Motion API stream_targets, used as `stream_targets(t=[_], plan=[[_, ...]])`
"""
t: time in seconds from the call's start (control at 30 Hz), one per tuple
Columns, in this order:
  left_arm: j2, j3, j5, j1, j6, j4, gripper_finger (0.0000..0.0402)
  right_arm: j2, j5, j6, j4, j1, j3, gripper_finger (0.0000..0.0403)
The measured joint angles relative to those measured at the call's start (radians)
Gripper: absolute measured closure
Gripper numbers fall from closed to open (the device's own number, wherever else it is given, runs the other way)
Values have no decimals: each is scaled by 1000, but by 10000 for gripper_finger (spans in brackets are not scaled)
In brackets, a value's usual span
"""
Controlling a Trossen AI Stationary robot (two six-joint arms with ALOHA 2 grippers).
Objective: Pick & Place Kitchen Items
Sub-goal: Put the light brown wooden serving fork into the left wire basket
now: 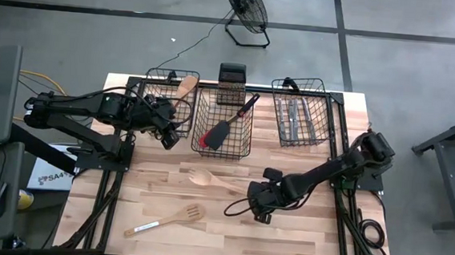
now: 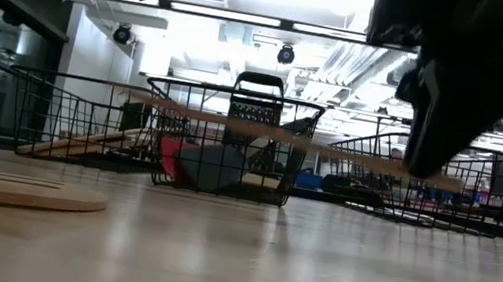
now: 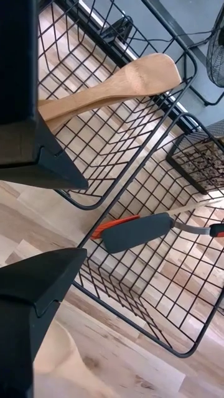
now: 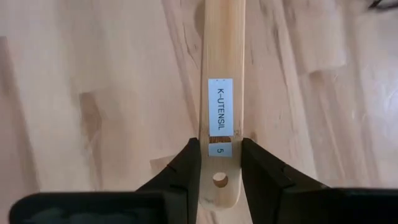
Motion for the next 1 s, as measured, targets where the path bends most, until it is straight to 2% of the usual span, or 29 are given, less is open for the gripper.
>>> stream_targets(t=[0.37,0.73,1.0], plan=[[0,0,5,0,0,0,242,-159,68,-52,-48,11,3,319],[0,0,5,0,1,-1,242,-309,275,19,-258,6,3,321],[-1,0,5,0,1,1,242,-445,443,33,-295,6,3,321]])
